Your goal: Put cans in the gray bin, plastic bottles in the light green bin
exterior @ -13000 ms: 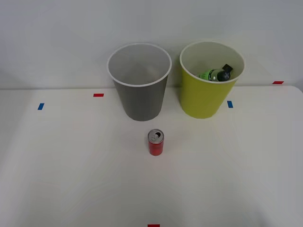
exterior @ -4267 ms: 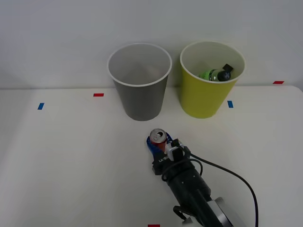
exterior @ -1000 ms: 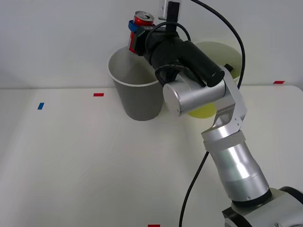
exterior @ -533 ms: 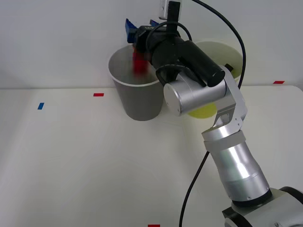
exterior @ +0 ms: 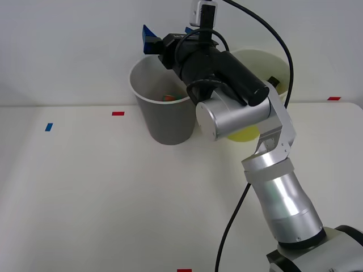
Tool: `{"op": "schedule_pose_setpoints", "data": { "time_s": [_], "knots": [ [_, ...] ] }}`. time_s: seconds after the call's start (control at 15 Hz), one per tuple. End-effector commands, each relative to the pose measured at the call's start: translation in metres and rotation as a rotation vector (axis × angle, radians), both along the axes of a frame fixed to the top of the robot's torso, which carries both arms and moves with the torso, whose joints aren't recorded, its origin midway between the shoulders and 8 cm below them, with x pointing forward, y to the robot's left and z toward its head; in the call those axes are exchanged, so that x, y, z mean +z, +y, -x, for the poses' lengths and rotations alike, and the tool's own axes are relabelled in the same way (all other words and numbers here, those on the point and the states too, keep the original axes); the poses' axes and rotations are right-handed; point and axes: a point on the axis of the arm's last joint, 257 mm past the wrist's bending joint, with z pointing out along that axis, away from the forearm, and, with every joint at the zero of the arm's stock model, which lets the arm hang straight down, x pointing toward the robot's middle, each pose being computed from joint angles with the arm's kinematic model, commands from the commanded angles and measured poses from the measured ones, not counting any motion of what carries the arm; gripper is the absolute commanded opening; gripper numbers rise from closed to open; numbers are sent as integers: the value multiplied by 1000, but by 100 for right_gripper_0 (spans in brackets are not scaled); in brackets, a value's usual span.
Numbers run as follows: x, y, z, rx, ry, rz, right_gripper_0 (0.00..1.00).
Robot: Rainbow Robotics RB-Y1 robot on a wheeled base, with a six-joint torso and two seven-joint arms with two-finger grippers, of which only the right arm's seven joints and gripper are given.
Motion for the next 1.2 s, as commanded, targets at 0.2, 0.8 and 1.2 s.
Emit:
{"op": "schedule_pose_setpoints", "data": {
  "time_s": [0.2,0.8,1.2],
  "knots": [
    [1,1,1,6,0,-6,100],
    [5,-3,28,44,-5,-111,100],
    [-22,-70,100,32,6,-168,100]
  ]
}}
